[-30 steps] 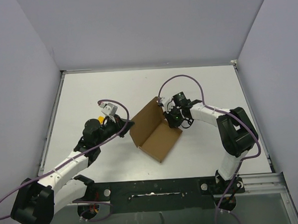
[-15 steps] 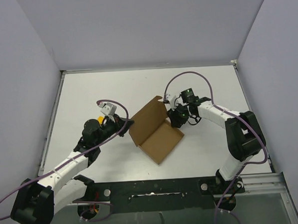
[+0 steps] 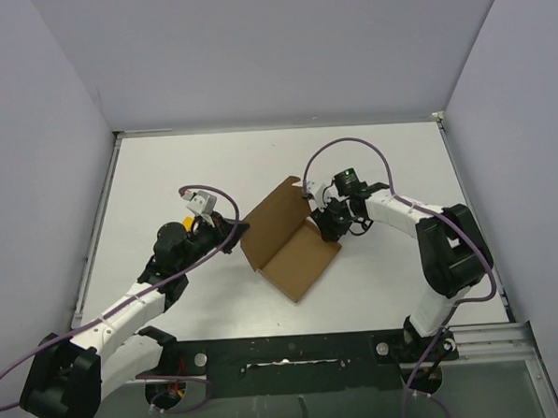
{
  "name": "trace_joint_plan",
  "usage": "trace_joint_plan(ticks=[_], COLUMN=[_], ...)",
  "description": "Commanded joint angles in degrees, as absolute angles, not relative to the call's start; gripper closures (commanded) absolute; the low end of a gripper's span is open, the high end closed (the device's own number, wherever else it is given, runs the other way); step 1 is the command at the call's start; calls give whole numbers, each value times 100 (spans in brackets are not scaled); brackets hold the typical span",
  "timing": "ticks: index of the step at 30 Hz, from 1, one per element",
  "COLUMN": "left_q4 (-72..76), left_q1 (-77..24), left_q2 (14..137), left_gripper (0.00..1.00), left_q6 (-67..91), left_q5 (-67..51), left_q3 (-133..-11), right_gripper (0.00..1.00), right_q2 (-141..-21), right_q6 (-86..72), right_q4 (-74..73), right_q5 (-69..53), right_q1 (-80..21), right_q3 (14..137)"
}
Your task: Fold the paper box
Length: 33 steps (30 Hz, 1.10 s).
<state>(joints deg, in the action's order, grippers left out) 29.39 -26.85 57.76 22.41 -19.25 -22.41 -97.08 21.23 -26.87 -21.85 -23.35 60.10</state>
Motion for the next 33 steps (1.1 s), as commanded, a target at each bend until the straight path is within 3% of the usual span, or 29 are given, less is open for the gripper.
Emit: trace_joint_plan(ticks=[1,4,7,12,16,21,29,33], left_q4=[3308,3341,3375,3394,3400,3371,3174,2835], left_q1=[-2681,-2689,-2697,-2705,-2698,-2666,-2559,-2532], left_q2=[5717,5757,5790,5874,6056,6451,7719,8586], left_gripper=[100,100,100,100,100,100,100,87], left_q6=[2320,2350,2364,2304,2150,1907,1683,1582], left_q5=[-1802,-1803,-1820,-1807,-1797,-1903,-2642,-2937], left_q3=[-2369,-2369,-2364,-2428,-2566,-2848,-3881,-4723], right_gripper=[71,80,99,99,59,34,28,28], right_q2=[-9930,-9973,-9974,-9859,-9609,-9094,-8133,-7825], right_q6=[2250,2229,2138,2105,2262,2553,2680,2600], right_q4=[-2673,-2633,-2573,-2602,-2755,-2928,-3034,-3005], right_q5=[-1789,-1651,-1456,-1768,-2300,-2664,-3426,-3580], right_q1=[-2398,-2407,-2449,-2441,-2251,-1941,-1235,-1121], right_q3=[6141,6144,6142,6153,6179,6161,6093,6057])
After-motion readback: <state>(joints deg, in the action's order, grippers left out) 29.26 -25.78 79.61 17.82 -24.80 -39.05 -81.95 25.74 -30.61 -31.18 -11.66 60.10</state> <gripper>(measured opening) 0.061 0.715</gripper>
